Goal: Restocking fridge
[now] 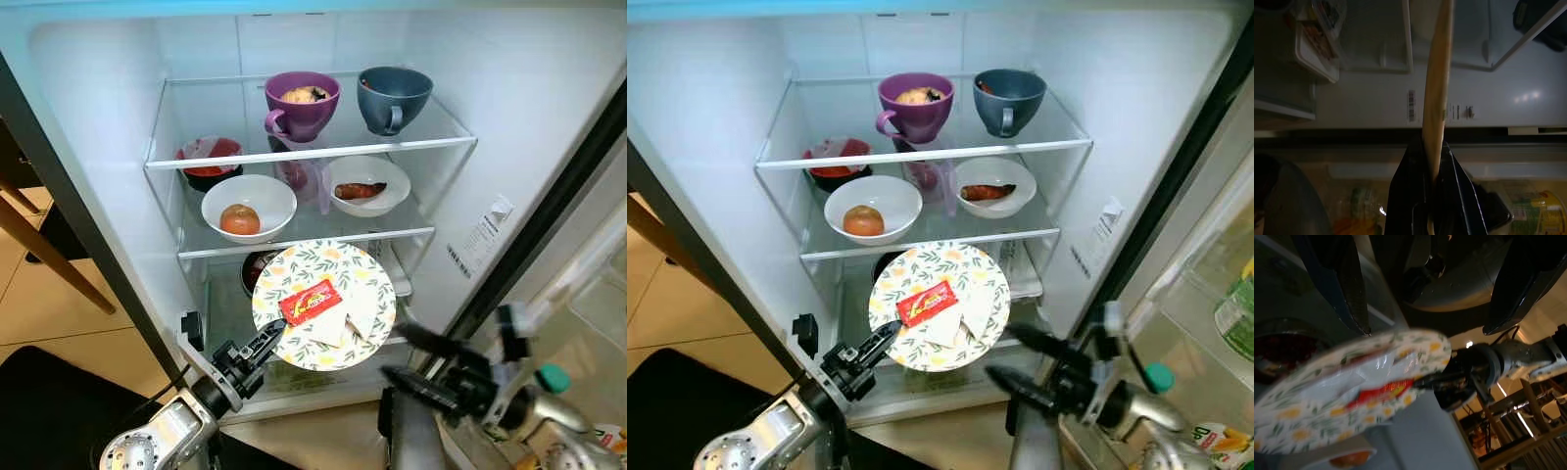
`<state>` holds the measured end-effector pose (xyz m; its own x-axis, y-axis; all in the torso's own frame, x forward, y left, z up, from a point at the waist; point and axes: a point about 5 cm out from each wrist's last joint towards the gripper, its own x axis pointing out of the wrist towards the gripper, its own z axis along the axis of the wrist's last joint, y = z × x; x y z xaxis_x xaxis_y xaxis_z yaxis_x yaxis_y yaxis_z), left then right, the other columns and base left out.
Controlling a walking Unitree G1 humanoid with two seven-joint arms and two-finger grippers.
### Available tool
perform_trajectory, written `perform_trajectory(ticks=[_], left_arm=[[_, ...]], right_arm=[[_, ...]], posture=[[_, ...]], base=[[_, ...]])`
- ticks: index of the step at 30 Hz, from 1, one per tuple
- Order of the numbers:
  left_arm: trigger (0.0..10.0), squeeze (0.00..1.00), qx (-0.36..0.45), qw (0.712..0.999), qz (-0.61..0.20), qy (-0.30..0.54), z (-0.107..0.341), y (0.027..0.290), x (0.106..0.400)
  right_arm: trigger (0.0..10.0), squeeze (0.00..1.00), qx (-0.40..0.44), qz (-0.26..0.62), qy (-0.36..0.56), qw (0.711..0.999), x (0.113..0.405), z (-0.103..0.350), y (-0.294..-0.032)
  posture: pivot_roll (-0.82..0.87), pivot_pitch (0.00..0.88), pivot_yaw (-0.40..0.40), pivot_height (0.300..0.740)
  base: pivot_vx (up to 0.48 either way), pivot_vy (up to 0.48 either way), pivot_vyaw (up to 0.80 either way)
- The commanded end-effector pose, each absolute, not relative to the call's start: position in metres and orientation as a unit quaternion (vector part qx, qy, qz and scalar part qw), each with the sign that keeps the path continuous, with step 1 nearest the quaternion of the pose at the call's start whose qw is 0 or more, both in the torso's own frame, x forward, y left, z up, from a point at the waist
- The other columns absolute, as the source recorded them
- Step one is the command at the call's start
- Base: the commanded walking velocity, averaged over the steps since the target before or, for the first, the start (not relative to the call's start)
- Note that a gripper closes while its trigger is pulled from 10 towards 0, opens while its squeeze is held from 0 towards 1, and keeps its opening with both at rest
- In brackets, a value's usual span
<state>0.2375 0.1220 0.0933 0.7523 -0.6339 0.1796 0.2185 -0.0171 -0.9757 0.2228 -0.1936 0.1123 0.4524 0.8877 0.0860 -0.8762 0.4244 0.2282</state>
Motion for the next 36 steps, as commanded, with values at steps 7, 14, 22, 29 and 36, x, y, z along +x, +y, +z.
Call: perform_trajectory(ticks=[7, 14, 22, 29, 36], left_arm=[[10.0, 0.00, -0.663, 0.656, -0.329, 0.147, 0.100, 0.106, 0.239], [10.0, 0.00, -0.665, 0.655, -0.327, 0.145, 0.100, 0.105, 0.240], [10.0, 0.00, -0.668, 0.654, -0.326, 0.140, 0.101, 0.103, 0.244], [10.0, 0.00, -0.672, 0.653, -0.324, 0.131, 0.104, 0.103, 0.246], [10.0, 0.00, -0.681, 0.646, -0.322, 0.123, 0.108, 0.102, 0.250]], right_arm=[[10.0, 0.00, 0.108, 0.455, -0.012, 0.884, 0.232, 0.114, -0.207], [10.0, 0.00, 0.102, 0.365, -0.049, 0.924, 0.244, 0.120, -0.224], [10.0, 0.00, 0.157, 0.331, -0.020, 0.930, 0.242, 0.109, -0.219], [10.0, 0.00, 0.166, 0.326, -0.027, 0.930, 0.238, 0.108, -0.227], [10.0, 0.00, 0.163, 0.321, -0.027, 0.932, 0.229, 0.113, -0.242]], posture=[[-0.05, 0.109, 0.013, 0.375], [-0.06, 0.106, 0.014, 0.375], [-0.07, 0.108, 0.013, 0.375], [-0.06, 0.110, 0.010, 0.375], [-0.06, 0.110, 0.010, 0.375]], base=[[0.000, 0.000, 0.00], [0.000, 0.000, 0.00], [0.000, 0.000, 0.00], [0.000, 0.000, 0.00], [0.000, 0.000, 0.00]])
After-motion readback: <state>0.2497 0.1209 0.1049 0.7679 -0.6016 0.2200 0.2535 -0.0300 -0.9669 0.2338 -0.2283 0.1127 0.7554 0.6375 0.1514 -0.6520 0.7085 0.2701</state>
